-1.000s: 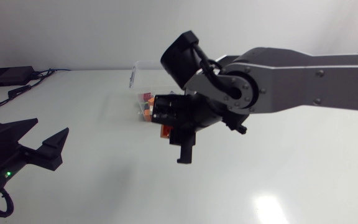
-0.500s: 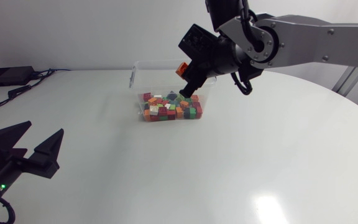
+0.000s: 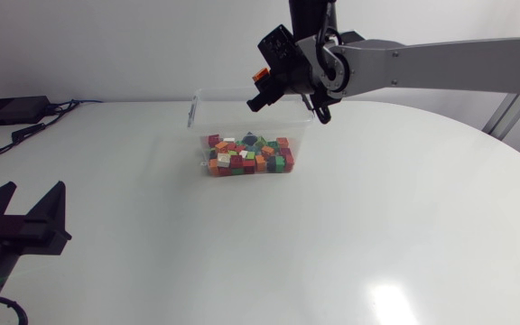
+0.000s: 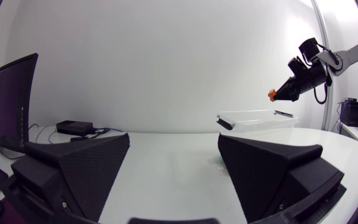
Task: Place the duplo bricks in the container
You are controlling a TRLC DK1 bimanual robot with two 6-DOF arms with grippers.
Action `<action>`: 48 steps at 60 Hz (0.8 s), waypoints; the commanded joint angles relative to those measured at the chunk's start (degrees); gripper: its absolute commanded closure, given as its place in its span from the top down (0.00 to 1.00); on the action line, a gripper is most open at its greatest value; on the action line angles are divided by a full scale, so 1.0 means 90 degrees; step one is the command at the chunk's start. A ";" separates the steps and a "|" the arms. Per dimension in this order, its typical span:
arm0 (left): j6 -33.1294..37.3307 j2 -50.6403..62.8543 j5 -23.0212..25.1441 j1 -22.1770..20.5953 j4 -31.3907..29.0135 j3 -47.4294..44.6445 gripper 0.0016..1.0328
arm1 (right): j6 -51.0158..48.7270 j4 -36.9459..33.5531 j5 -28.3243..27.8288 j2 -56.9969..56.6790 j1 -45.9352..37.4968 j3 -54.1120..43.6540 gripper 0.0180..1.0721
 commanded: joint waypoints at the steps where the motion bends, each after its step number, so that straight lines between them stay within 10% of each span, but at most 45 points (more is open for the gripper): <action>1: -0.0223 -0.0155 -0.0065 0.0031 0.0035 -0.0180 0.96 | 0.0291 0.0146 0.0107 0.0385 -0.0030 0.0252 0.24; 6: -0.0292 -0.0311 -0.0134 0.0022 -0.0024 -0.0229 0.96 | 0.0291 0.0342 0.0243 0.0629 -0.0040 0.0291 0.35; 14: -0.0292 -0.0458 -0.0163 -0.0037 -0.0053 -0.0307 0.96 | 0.0291 0.0488 0.0331 0.0883 -0.0148 0.0330 0.84; 48: -0.0243 -0.0536 -0.0163 -0.0340 -0.0297 -0.0336 0.96 | -0.0129 0.2178 0.1191 -0.2671 -0.1271 -0.2912 0.95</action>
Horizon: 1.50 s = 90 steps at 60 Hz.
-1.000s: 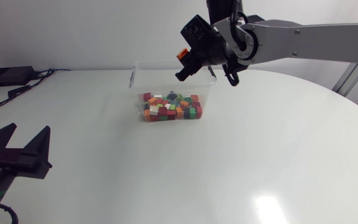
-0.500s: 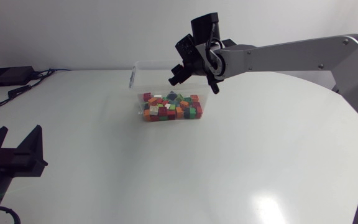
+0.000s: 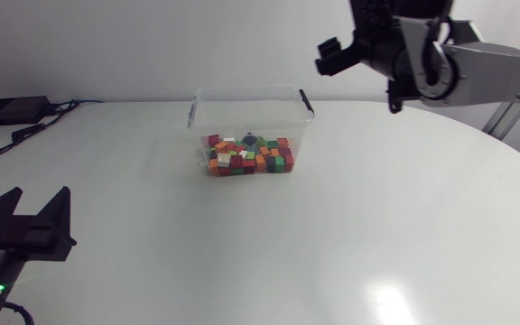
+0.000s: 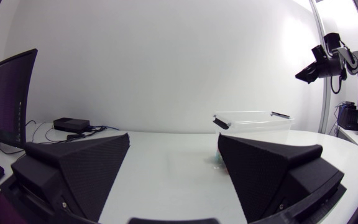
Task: Place the duplo bricks in the container
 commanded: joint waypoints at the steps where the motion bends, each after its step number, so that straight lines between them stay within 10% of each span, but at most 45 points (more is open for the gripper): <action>1: -0.0088 -0.0045 -0.0027 -0.0095 -0.0028 -0.0142 0.96 | -0.0197 0.0218 0.0095 -0.0510 -0.0300 -0.0795 0.95; 50: -0.0048 -0.0065 -0.0027 -0.0319 -0.0106 -0.0142 0.96 | 0.0154 0.1693 -0.0295 -0.4016 -0.2731 -0.4887 0.95; 90: 0.0035 -0.0049 -0.0260 -0.0564 -0.0331 -0.0138 0.96 | 0.0519 0.0454 -0.1097 -0.7371 -0.2699 -0.6791 0.95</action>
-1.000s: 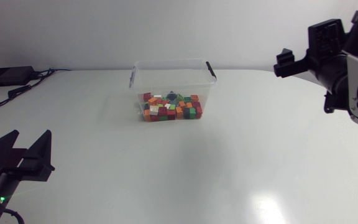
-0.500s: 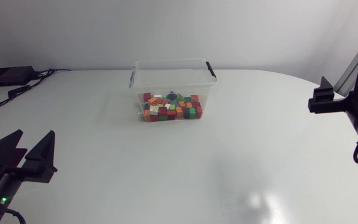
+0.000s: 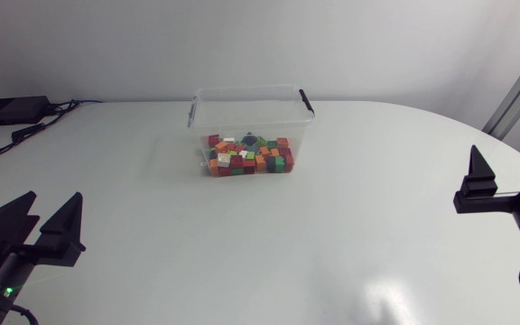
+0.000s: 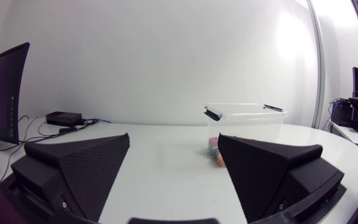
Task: Place the duplo bricks in the container
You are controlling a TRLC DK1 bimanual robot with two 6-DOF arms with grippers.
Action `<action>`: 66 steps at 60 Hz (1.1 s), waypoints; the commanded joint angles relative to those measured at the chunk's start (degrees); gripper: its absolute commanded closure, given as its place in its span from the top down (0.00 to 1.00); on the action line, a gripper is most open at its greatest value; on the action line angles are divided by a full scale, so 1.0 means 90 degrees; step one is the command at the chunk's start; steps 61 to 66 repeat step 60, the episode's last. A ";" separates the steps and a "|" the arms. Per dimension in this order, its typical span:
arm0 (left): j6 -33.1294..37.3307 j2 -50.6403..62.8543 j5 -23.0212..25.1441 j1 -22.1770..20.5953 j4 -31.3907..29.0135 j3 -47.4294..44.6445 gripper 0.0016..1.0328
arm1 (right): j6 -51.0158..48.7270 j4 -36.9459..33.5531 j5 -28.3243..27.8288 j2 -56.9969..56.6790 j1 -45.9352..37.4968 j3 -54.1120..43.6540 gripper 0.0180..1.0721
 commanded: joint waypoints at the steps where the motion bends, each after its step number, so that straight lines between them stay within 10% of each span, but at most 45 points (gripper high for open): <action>1: 0.0019 -0.0036 -0.0099 -0.0104 -0.0039 -0.0126 0.96 | 0.0356 -0.0201 -0.0077 -0.0252 0.0095 -0.0232 0.95; 66: 0.0149 0.0025 -0.0977 -0.0807 -0.0261 -0.0110 0.96 | 0.2282 -0.2364 -0.0596 -0.2736 0.0584 -0.1225 0.95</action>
